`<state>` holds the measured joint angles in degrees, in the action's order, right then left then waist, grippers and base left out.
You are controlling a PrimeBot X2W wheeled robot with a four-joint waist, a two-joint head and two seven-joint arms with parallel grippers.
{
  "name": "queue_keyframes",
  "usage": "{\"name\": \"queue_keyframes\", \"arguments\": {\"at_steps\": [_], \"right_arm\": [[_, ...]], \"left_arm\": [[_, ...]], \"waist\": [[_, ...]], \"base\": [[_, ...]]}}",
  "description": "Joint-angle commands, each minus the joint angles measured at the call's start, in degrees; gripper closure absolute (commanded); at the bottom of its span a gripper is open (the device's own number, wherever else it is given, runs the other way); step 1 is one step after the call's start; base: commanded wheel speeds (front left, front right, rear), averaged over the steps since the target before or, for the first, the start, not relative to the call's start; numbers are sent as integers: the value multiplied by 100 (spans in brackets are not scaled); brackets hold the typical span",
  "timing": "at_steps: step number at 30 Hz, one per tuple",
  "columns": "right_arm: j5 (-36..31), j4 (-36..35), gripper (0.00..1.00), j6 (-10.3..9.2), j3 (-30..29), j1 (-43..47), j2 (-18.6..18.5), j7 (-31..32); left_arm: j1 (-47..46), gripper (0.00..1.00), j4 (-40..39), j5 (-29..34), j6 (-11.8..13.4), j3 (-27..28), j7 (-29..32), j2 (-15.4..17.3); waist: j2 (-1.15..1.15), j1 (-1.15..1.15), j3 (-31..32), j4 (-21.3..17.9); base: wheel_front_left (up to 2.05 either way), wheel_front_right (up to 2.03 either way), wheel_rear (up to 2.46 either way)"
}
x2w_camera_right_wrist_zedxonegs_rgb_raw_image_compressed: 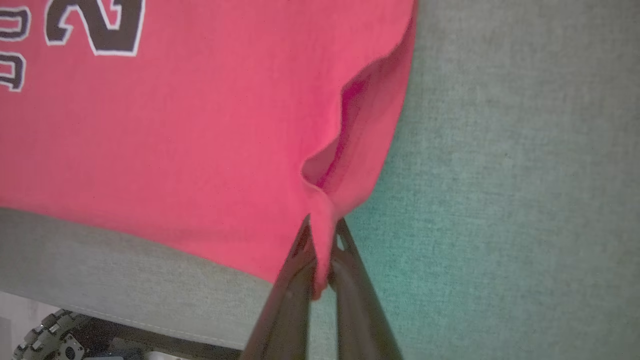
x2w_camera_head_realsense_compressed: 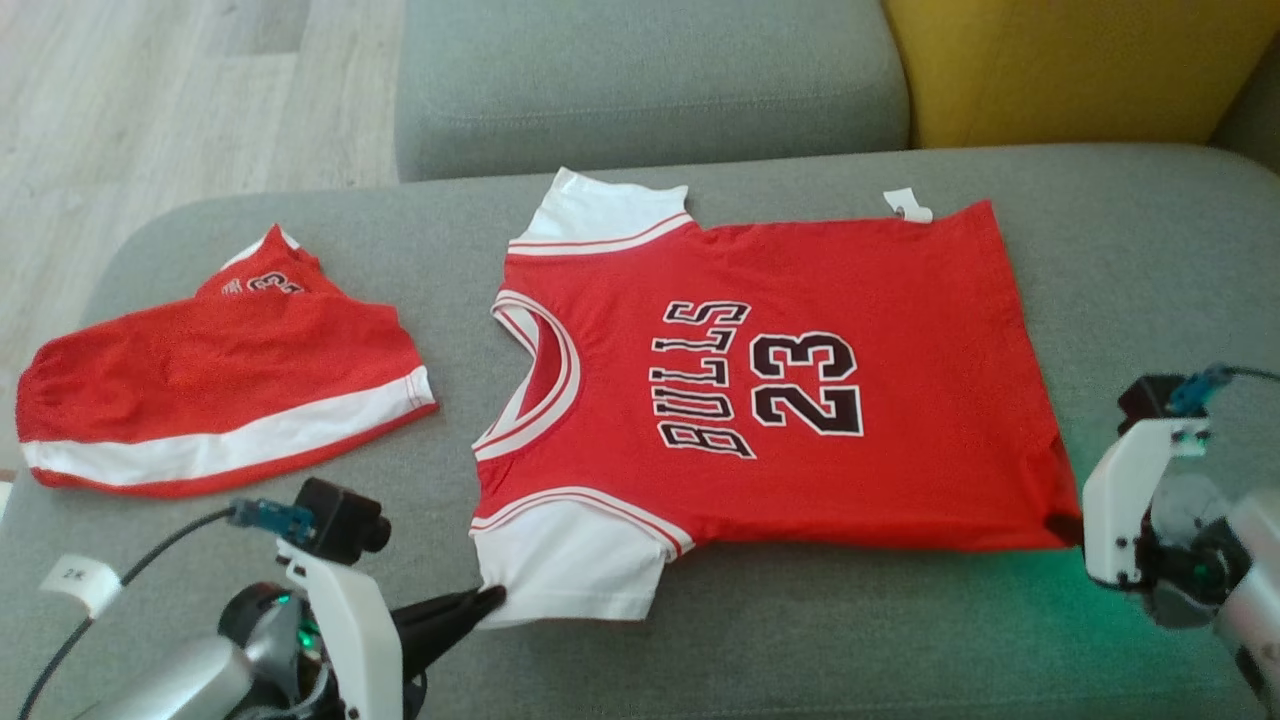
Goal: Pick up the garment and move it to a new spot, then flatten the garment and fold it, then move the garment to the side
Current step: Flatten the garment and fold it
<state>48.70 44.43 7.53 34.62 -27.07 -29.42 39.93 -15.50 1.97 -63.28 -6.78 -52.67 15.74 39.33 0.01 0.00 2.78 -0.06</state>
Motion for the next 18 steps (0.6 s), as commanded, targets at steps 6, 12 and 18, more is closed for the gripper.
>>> {"name": "queue_keyframes", "arguments": {"at_steps": [6,12,18], "right_arm": [[-103,-388,100,-4,-441,-248,-179,28],[-307,-428,100,-4,-717,-455,-4,69],[-628,-377,100,-4,-985,-704,173,152]], "left_arm": [[-696,100,-169,178,102,461,-23,272],[-1093,100,-43,302,61,549,-49,223],[-1564,100,191,390,-9,554,-48,116]], "waist": [[-1,0,-245,-16],[-1,0,-507,-39],[-1,0,-790,-42]], "base": [[0,0,0],[0,0,0],[0,0,0]]}}
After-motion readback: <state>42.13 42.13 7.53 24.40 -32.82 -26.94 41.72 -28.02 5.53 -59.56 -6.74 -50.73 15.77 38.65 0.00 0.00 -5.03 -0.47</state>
